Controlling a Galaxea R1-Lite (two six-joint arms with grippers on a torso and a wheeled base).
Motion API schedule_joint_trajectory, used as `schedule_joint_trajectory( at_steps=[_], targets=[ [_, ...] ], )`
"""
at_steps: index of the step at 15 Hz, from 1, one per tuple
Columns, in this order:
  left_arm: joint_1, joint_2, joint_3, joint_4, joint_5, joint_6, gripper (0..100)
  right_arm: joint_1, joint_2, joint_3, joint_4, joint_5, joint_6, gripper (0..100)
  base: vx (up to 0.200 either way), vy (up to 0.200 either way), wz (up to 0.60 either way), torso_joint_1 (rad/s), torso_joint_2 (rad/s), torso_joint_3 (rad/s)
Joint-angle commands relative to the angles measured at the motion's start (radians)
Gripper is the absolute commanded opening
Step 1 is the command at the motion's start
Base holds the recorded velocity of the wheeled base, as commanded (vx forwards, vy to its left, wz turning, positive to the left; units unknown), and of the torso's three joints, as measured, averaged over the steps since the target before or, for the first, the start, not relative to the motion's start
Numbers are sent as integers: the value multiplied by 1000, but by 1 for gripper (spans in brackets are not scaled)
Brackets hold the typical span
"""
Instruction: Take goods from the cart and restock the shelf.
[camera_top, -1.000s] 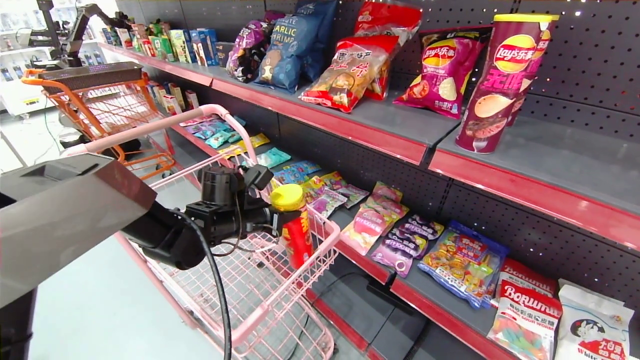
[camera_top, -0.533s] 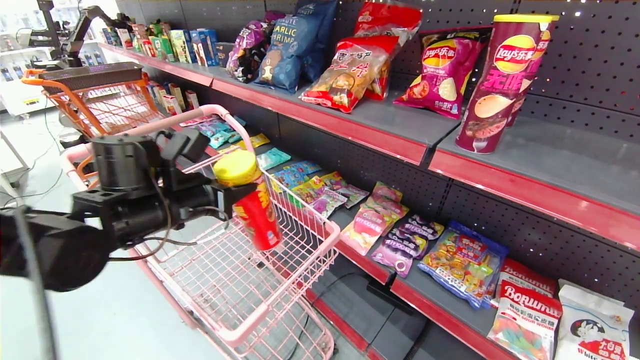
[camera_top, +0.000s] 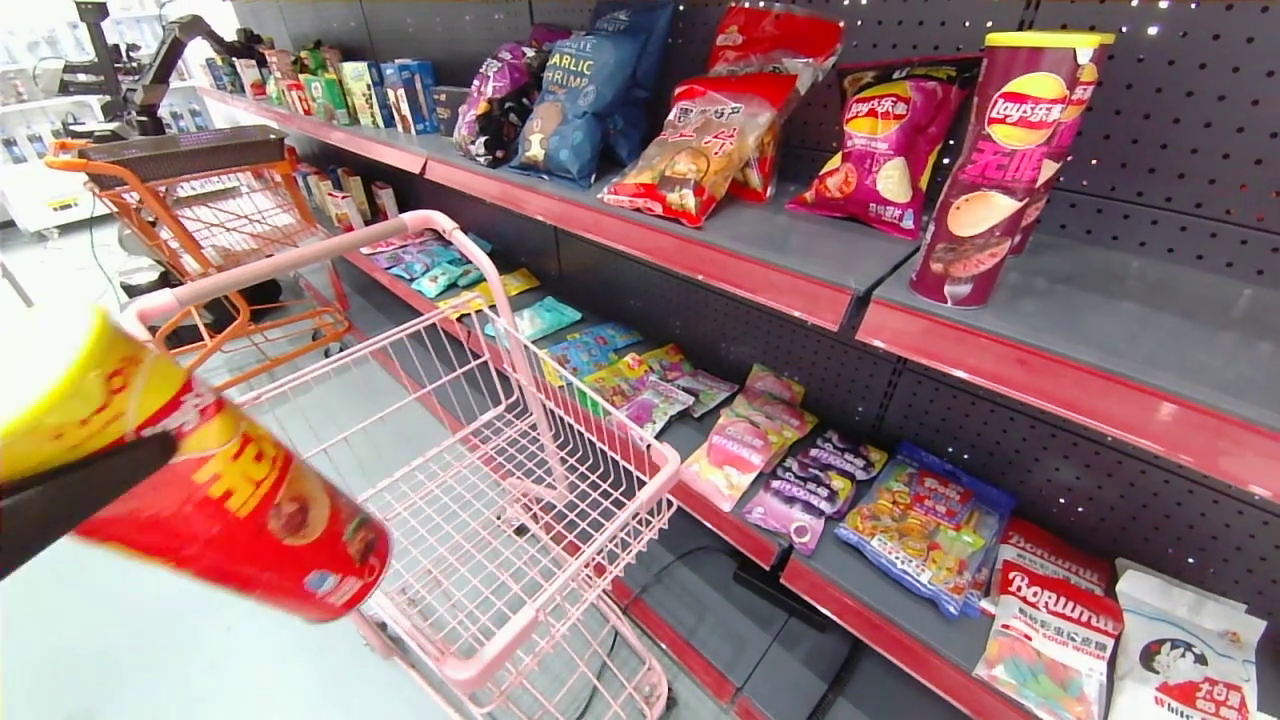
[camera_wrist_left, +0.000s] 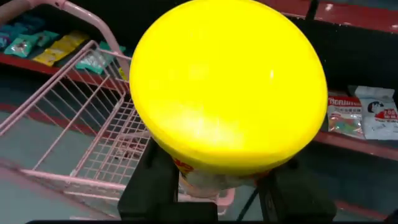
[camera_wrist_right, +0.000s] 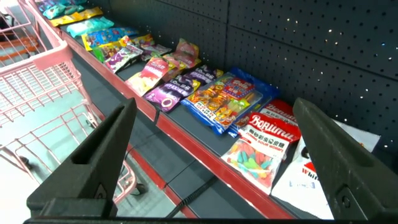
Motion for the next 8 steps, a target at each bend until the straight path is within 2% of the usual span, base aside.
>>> schedule_joint_trajectory(
  at_steps=[1,3,4,5,8],
  targets=[
    [10,-385,67,150,8,2,0,0,1,0,0,1,0,100,0,0,0,0,0,0],
    [11,-463,82,172,11,4,0,0,1,0,0,1,-3,100,0,0,0,0,0,0],
    [37,-554,79,264,30,5,0,0,1,0,0,1,-3,100,0,0,0,0,0,0],
    [63,-594,71,313,40,5,0,0,1,0,0,-1,-1,100,0,0,0,17,-56,-36],
    [91,-647,79,353,80,2,0,0,1,0,0,-1,-3,100,0,0,0,118,-364,-238]
  ],
)
